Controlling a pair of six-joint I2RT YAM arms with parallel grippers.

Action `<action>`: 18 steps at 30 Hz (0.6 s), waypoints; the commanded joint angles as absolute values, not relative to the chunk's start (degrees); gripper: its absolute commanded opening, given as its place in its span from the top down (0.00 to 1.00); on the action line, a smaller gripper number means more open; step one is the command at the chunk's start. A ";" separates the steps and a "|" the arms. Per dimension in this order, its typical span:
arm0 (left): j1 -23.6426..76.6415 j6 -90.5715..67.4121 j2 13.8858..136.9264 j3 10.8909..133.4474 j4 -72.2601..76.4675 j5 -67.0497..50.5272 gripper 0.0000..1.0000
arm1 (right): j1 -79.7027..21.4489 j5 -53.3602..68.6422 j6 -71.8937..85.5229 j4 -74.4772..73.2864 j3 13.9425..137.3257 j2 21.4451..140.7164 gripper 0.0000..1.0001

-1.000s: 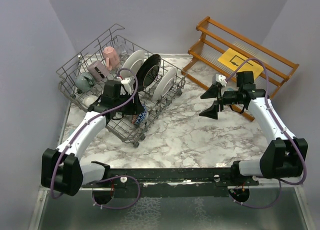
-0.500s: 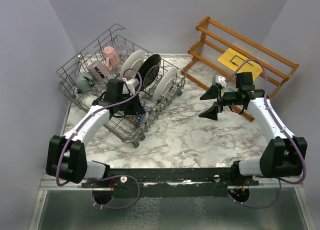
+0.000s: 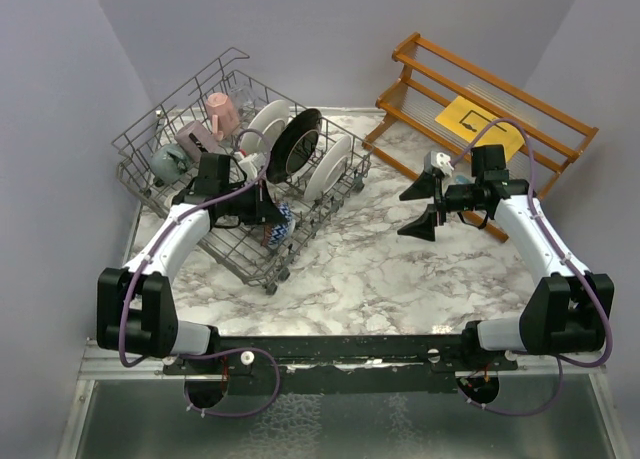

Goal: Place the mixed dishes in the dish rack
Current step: Pick up the bowl from the dish rack.

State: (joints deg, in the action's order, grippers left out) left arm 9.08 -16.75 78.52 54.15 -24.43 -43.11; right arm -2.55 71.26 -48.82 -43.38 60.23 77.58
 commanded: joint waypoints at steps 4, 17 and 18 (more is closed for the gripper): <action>7.67 -12.95 74.45 59.94 -32.92 -48.78 1.00 | -2.29 73.19 -50.74 -43.58 59.44 76.82 0.00; 7.20 -9.78 72.10 64.09 -37.14 -50.33 1.00 | -2.29 73.71 -51.64 -43.59 58.67 76.45 0.00; 7.21 -10.13 72.23 63.21 -36.07 -50.47 1.00 | -2.29 73.74 -51.67 -43.52 58.55 76.36 0.00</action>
